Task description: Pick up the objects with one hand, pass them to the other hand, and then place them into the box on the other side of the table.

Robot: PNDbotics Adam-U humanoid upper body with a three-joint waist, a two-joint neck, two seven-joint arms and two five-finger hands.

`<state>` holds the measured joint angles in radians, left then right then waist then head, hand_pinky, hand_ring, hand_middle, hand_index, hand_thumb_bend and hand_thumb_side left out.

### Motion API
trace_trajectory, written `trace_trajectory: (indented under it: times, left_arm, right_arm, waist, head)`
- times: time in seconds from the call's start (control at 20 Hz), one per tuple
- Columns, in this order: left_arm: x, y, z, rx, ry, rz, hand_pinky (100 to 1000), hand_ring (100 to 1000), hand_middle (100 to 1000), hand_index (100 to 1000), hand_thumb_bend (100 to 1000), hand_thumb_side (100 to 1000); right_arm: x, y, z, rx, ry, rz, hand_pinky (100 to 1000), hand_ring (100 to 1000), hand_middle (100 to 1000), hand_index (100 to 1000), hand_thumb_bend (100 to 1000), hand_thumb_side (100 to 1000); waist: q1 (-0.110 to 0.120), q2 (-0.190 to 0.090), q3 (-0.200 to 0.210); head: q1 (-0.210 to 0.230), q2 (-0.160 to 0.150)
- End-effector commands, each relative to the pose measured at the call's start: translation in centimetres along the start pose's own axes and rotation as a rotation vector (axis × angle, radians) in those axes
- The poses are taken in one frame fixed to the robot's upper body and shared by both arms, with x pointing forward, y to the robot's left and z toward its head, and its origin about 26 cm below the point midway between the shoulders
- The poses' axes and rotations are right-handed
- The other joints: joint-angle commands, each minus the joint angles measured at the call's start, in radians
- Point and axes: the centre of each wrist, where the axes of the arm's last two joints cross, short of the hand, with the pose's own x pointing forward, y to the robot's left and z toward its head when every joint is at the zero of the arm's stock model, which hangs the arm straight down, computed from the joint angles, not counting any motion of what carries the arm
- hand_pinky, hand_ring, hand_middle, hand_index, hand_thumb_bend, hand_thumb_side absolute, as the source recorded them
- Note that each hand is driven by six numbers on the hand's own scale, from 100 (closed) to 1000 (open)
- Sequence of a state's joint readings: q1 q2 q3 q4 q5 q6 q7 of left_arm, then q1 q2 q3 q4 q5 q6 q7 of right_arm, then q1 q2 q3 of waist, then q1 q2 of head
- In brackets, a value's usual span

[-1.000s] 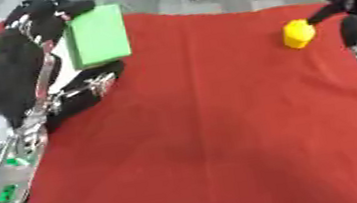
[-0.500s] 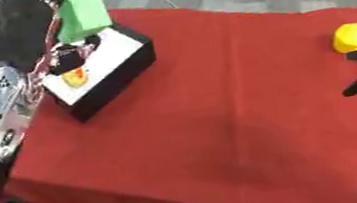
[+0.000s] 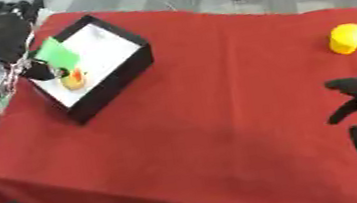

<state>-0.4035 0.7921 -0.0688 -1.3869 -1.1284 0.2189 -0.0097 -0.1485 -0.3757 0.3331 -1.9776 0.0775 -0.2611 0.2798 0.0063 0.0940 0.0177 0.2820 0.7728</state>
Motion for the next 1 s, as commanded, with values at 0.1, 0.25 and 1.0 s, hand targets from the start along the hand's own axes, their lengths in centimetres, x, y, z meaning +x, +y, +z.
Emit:
trace_trajectory:
  times: [0.1, 0.25, 1.0]
  left_arm:
    - [-1.5, 2.3, -0.8, 0.031, -0.004, -0.012, 991, 928, 980, 1000, 1000, 819]
    - [-1.1, 4.3, -0.6, 0.112, -0.028, 0.026, 975, 919, 962, 1000, 1000, 720]
    - [9.5, 9.6, 7.1, 0.433, -0.763, 1.428, 739, 770, 728, 903, 239, 726]
  right_arm:
    - [0.1, -0.2, -0.1, 0.009, -0.009, 0.014, 1000, 627, 869, 925, 100, 472]
    - [0.0, -0.3, 0.0, 0.009, -0.007, 0.019, 1000, 628, 870, 927, 100, 470]
    - [-0.5, -10.5, 4.3, -0.184, 0.228, 0.420, 1000, 679, 932, 959, 100, 447]
  waist:
    - [0.004, -0.010, -0.002]
    - [0.003, -0.009, -0.002]
    - [-0.025, 0.007, 0.079]
  head:
    - [-0.010, -0.007]
    - [-0.024, -0.009]
    - [-0.449, -0.003]
